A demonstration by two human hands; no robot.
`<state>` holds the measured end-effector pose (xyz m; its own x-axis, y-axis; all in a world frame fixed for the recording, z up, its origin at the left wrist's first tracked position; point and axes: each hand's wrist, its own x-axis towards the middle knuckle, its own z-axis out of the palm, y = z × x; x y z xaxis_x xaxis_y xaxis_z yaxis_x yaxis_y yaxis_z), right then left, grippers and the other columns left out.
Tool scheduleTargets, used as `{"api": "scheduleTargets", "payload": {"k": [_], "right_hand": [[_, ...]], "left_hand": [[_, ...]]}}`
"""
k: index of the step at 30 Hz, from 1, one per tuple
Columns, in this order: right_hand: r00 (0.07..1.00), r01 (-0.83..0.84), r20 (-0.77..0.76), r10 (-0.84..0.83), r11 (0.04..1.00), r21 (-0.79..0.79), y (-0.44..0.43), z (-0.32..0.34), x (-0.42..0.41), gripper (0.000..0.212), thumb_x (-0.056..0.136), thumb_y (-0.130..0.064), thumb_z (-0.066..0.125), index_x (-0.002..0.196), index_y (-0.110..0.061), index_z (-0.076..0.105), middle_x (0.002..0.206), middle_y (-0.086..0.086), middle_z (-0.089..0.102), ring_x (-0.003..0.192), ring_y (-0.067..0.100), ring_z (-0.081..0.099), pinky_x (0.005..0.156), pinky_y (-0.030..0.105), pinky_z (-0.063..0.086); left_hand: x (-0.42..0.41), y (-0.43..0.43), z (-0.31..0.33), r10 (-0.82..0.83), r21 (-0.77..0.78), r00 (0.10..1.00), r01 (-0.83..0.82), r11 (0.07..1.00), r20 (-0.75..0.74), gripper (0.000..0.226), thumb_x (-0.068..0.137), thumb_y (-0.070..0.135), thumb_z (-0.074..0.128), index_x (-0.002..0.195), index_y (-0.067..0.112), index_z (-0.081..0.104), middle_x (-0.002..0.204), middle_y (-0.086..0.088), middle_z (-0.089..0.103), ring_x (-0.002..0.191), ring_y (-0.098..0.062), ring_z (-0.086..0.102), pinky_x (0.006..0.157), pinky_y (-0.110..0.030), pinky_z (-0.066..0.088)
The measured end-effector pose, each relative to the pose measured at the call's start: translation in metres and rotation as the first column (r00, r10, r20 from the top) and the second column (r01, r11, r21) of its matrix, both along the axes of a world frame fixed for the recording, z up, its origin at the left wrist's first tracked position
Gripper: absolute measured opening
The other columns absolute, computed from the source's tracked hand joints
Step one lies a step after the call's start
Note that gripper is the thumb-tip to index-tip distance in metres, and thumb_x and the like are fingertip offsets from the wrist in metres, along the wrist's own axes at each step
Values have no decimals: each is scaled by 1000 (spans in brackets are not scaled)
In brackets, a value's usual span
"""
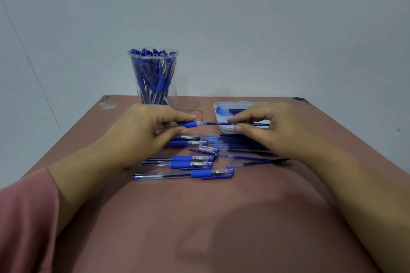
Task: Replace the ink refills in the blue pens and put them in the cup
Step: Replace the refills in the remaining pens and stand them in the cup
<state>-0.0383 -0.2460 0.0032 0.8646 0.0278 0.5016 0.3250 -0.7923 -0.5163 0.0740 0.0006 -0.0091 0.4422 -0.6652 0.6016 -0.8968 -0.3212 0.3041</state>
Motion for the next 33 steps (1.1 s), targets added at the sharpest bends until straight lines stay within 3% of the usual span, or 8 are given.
{"api": "scheduleTargets", "payload": {"k": [3, 7, 15, 18, 22, 26, 30, 33], "right_hand": [[998, 34, -55, -33, 999, 7, -9, 1, -5, 19, 84, -16, 72, 92, -33, 73, 82, -24, 66, 87, -3, 62, 80, 8, 42], [988, 50, -137, -67, 991, -128, -15, -2, -4, 19, 83, -21, 73, 92, -38, 73, 84, -28, 65, 92, -9, 56, 79, 4, 37], [982, 64, -158, -108, 963, -261, -21, -5, 2, 25, 78, -32, 77, 92, -51, 67, 91, -32, 58, 102, -9, 43, 92, 24, 39], [986, 75, -126, -106, 971, -226, -21, 0, -1, 27, 78, -28, 78, 95, -47, 68, 91, -31, 61, 102, -5, 48, 90, 17, 37], [980, 138, -120, -157, 979, -150, -32, 13, -4, 22, 81, -26, 76, 97, -40, 69, 91, -27, 62, 93, -19, 49, 77, -1, 33], [953, 188, -199, -228, 962, -200, -50, 22, 19, 25, 82, -33, 74, 103, -44, 67, 98, -27, 63, 98, -2, 53, 91, 26, 43], [923, 167, -284, -259, 936, -311, -58, 20, 48, 27, 86, -32, 71, 110, -39, 65, 98, -26, 60, 103, 8, 54, 78, 21, 38], [891, 144, -361, -273, 927, -347, -59, 14, 61, 30, 86, -29, 70, 116, -32, 66, 105, -20, 59, 105, 9, 54, 83, 21, 36]], "left_hand": [[2, 2, 1, 29, -5, 999, -29, 1000, 14, 33, 83, 19, 72, 113, 33, 70, 87, 38, 56, 83, 21, 55, 72, 3, 36], [2, 4, 1, 37, -8, 999, -37, 999, 10, 33, 83, 18, 73, 113, 34, 69, 90, 35, 60, 85, 16, 58, 71, 2, 37], [2, 4, 1, 34, -3, 999, -34, 999, 20, 32, 83, 19, 72, 113, 32, 70, 88, 36, 57, 83, 19, 56, 71, 2, 36], [3, 4, 2, 30, -7, 999, -30, 1000, 31, 31, 83, 19, 71, 113, 30, 70, 88, 35, 57, 82, 18, 56, 70, 2, 36], [3, 4, 1, 30, -12, 999, -30, 999, 41, 32, 83, 19, 72, 113, 31, 70, 88, 37, 57, 81, 19, 55, 71, 2, 36], [5, 4, -1, 29, -2, 999, -29, 1000, 40, 33, 84, 19, 72, 113, 33, 70, 92, 37, 57, 85, 21, 54, 73, 2, 37], [8, 4, -3, 34, 12, 998, -34, 999, 45, 34, 83, 21, 73, 113, 36, 69, 94, 31, 61, 84, 24, 53, 75, 2, 36], [9, 4, -3, 29, 25, 999, -30, 999, 44, 34, 84, 22, 72, 114, 38, 69, 93, 34, 58, 84, 25, 52, 74, 1, 36]]}}
